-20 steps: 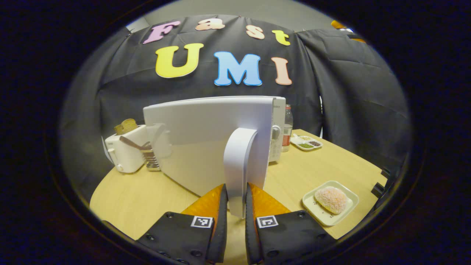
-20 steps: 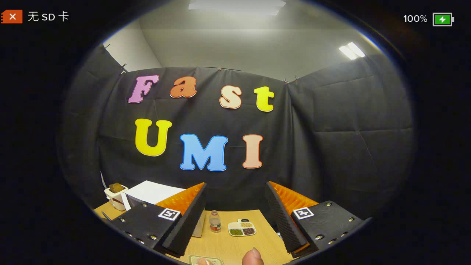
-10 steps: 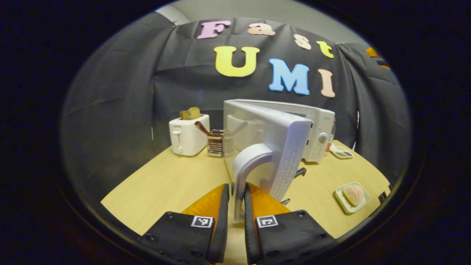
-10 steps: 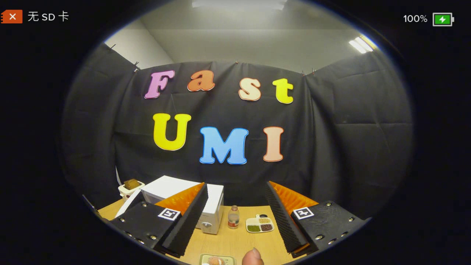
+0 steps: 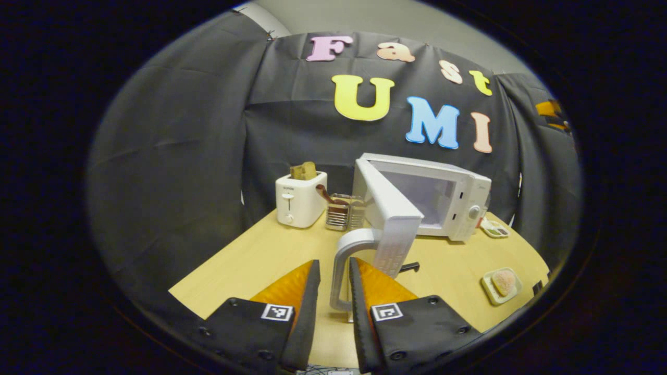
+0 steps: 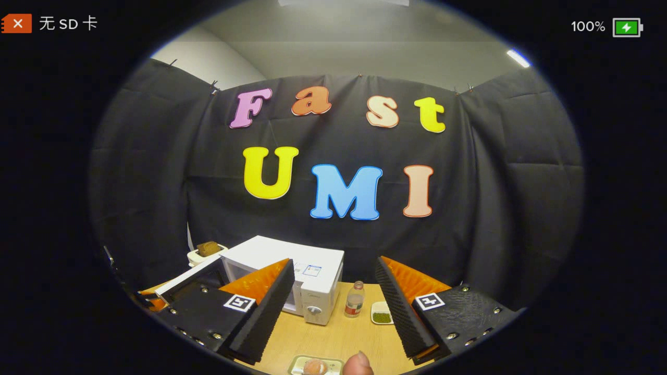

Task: Open the microwave oven with the left hand, put the food in, and close the microwave oven.

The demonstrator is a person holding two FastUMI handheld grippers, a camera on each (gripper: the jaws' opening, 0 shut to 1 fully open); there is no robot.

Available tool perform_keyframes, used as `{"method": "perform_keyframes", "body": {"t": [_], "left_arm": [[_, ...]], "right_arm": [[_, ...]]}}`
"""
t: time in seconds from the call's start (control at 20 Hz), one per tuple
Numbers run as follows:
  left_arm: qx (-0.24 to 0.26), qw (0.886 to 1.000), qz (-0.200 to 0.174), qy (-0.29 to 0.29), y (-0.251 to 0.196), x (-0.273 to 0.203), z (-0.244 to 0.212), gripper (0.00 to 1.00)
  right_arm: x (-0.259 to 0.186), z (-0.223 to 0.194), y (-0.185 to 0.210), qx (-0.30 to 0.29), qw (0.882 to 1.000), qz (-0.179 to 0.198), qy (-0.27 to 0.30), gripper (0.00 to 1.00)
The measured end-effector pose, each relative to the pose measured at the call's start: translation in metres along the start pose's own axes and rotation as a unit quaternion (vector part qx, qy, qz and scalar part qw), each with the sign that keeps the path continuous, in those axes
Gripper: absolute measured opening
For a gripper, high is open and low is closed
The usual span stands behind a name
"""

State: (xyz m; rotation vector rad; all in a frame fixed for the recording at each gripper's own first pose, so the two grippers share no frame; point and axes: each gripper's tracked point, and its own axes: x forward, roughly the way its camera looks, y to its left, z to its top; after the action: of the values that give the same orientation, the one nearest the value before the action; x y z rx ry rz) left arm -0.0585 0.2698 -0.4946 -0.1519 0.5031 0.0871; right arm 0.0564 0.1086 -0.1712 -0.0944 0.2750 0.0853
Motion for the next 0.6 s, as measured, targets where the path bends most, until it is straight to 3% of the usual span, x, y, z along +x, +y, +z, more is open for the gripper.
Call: {"method": "perform_keyframes", "body": {"t": [0.15,0.2,0.25,0.35,0.4,0.55,0.6], "left_arm": [[-0.008,0.999,0.043,-0.017,0.007,-0.044,0.021,0.76],[-0.007,0.998,0.058,-0.027,0.006,-0.063,0.032,0.75],[-0.006,0.997,0.072,-0.035,0.003,-0.081,0.042,0.89],[-0.002,0.994,0.100,-0.046,-0.009,-0.117,0.058,0.90],[-0.004,0.992,0.115,-0.050,-0.016,-0.134,0.066,0.99],[-0.013,0.987,0.145,-0.067,-0.046,-0.185,0.086,0.94],[-0.009,0.986,0.150,-0.073,-0.055,-0.198,0.091,0.97]], "right_arm": [[0.000,-0.038,0.010,-0.021,0.999,0.038,0.029,0.96],[-0.001,-0.053,0.010,-0.026,0.998,0.047,0.039,0.96],[-0.001,-0.071,0.012,-0.029,0.997,0.056,0.054,0.96],[-0.003,-0.120,0.016,-0.028,0.992,0.071,0.095,0.96],[-0.004,-0.144,0.015,-0.024,0.990,0.075,0.115,0.96],[-0.007,-0.218,0.024,0.001,0.981,0.088,0.171,0.96],[-0.009,-0.244,0.028,0.006,0.977,0.091,0.192,0.96]]}}
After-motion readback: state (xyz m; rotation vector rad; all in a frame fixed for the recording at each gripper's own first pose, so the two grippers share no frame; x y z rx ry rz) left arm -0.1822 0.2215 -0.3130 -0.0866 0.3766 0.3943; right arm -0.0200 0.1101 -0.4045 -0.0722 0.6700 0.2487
